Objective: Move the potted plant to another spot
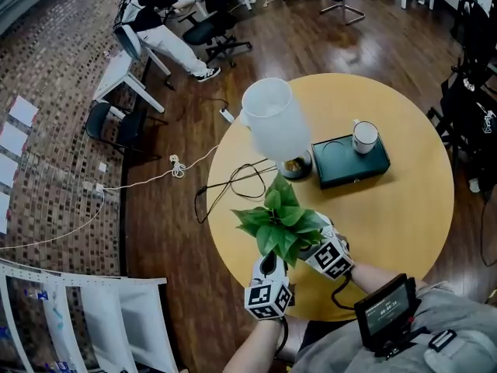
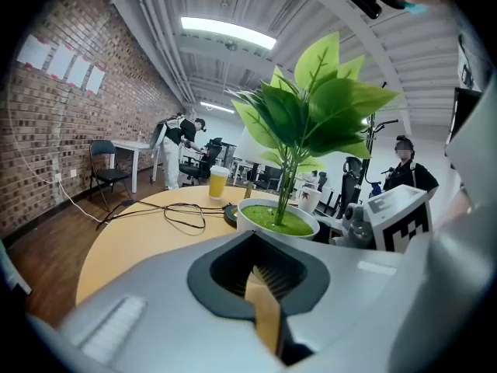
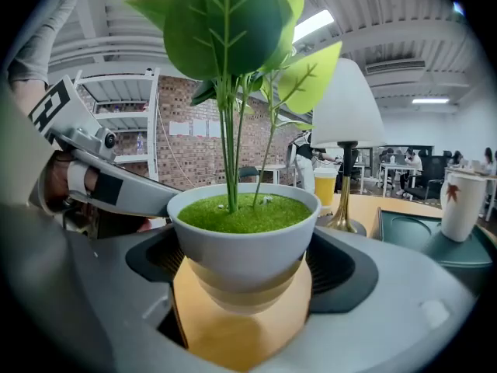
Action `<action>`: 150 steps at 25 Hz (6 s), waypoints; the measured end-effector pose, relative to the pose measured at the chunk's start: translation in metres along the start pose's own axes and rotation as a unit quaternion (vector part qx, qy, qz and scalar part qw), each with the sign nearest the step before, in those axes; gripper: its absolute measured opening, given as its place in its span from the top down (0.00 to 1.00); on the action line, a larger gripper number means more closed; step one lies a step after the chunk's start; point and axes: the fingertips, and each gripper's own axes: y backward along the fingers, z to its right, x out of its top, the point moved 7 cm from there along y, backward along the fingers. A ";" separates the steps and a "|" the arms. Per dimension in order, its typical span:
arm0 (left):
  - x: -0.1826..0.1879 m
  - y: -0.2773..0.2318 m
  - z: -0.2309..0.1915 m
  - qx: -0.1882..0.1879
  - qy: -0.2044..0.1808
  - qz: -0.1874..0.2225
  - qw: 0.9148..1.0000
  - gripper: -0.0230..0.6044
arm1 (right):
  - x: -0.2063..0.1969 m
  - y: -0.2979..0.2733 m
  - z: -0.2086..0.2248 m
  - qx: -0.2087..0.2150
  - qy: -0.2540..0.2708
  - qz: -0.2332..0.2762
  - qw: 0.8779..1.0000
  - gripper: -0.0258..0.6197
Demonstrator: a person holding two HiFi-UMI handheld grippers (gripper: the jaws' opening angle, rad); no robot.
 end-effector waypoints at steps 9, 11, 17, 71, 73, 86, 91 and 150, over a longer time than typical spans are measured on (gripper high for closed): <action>-0.021 -0.012 -0.014 0.004 0.011 -0.030 0.999 0.96 | -0.018 -0.017 0.006 -0.001 -0.018 -0.009 1.000 0.19; -0.027 -0.014 -0.017 0.004 0.013 -0.034 0.999 0.96 | -0.024 -0.021 0.005 -0.002 -0.020 -0.013 1.000 0.19; -0.036 -0.013 -0.018 0.000 0.016 -0.047 0.999 0.96 | -0.040 -0.023 0.003 -0.005 -0.022 -0.029 0.999 0.19; -0.010 -0.036 0.126 -0.129 -0.017 -0.016 0.991 0.96 | -0.004 0.161 0.054 -0.113 0.011 0.002 0.993 0.54; -0.011 -0.034 0.136 -0.129 -0.017 -0.010 0.991 0.96 | -0.004 0.174 0.052 -0.117 0.013 0.008 0.993 0.59; -0.021 -0.007 0.251 -0.136 -0.028 0.019 0.990 0.96 | -0.026 0.294 0.063 -0.149 -0.024 0.023 0.988 0.93; -0.025 0.011 0.279 -0.126 -0.032 0.032 0.991 0.96 | -0.028 0.324 0.057 -0.139 -0.023 0.030 0.990 0.95; -0.030 0.067 0.307 -0.191 -0.049 0.043 0.980 0.96 | -0.021 0.373 0.000 -0.169 -0.039 0.033 0.984 0.95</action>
